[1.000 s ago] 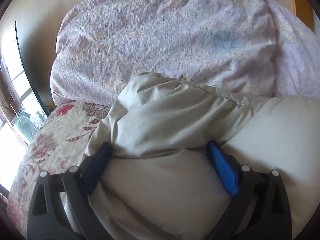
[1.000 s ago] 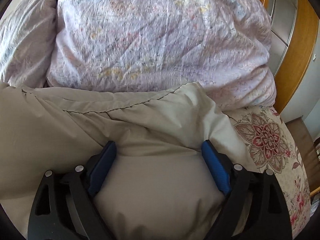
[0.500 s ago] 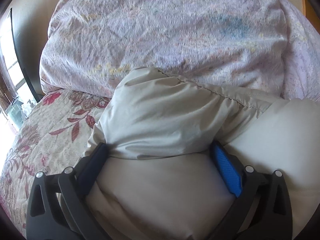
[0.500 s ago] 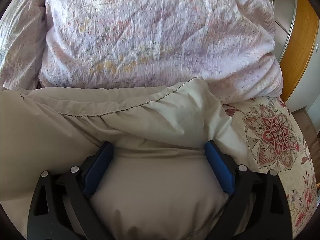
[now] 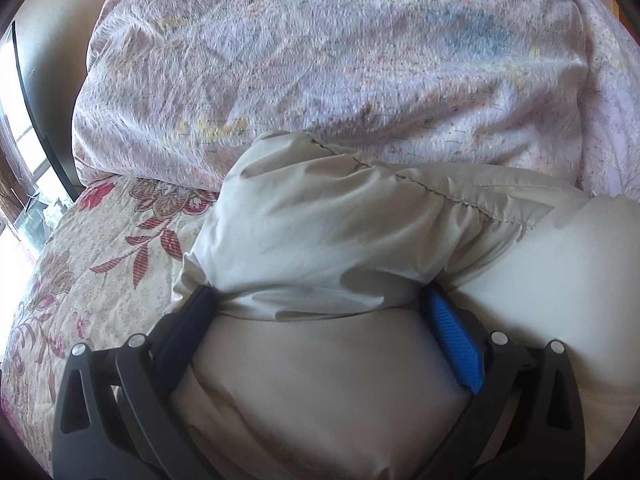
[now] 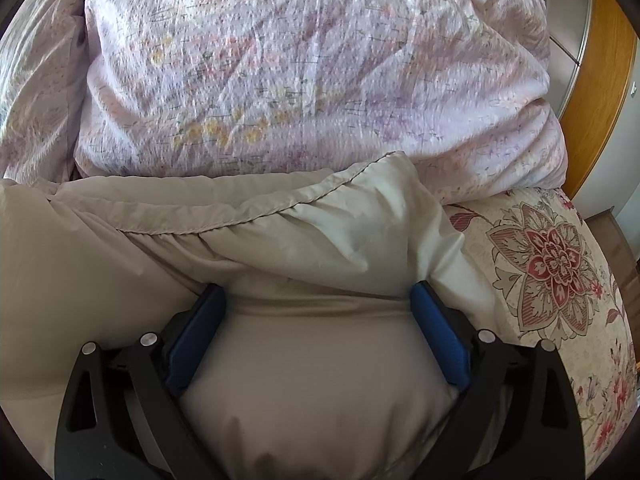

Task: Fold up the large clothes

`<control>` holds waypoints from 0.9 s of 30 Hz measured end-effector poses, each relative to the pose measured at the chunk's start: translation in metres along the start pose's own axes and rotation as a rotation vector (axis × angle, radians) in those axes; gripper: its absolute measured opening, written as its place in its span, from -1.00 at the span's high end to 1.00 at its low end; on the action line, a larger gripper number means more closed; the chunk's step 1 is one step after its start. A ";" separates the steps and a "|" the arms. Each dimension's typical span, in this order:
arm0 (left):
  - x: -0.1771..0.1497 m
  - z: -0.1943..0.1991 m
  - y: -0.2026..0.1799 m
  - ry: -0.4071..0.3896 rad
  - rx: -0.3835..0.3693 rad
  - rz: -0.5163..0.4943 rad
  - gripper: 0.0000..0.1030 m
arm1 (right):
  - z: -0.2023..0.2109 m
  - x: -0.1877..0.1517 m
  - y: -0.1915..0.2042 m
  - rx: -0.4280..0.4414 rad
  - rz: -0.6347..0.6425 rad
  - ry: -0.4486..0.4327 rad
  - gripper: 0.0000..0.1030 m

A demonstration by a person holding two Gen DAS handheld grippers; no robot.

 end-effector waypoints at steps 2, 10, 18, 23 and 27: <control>0.000 -0.001 0.001 0.002 0.000 0.001 -0.97 | 0.000 0.000 0.000 0.001 -0.002 0.001 -0.85; 0.002 -0.005 0.004 0.006 0.004 0.000 -0.97 | 0.000 0.000 0.000 0.001 -0.006 0.001 -0.85; 0.003 -0.004 0.004 0.006 0.002 0.000 -0.97 | 0.000 0.000 0.000 0.002 -0.004 0.000 -0.85; 0.003 -0.004 0.004 0.004 0.000 0.002 -0.97 | 0.000 0.000 0.000 0.002 -0.004 0.001 -0.85; 0.003 -0.002 0.005 0.000 0.001 0.005 -0.97 | 0.000 0.000 -0.001 0.001 -0.006 0.001 -0.85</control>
Point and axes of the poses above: each gripper's, at about its wrist camera, not at the fingertips, and z roughly against the way its jaws point, y to its left, x to its top, the point moved 5 cm from there along -z, roughly the way its jaws point
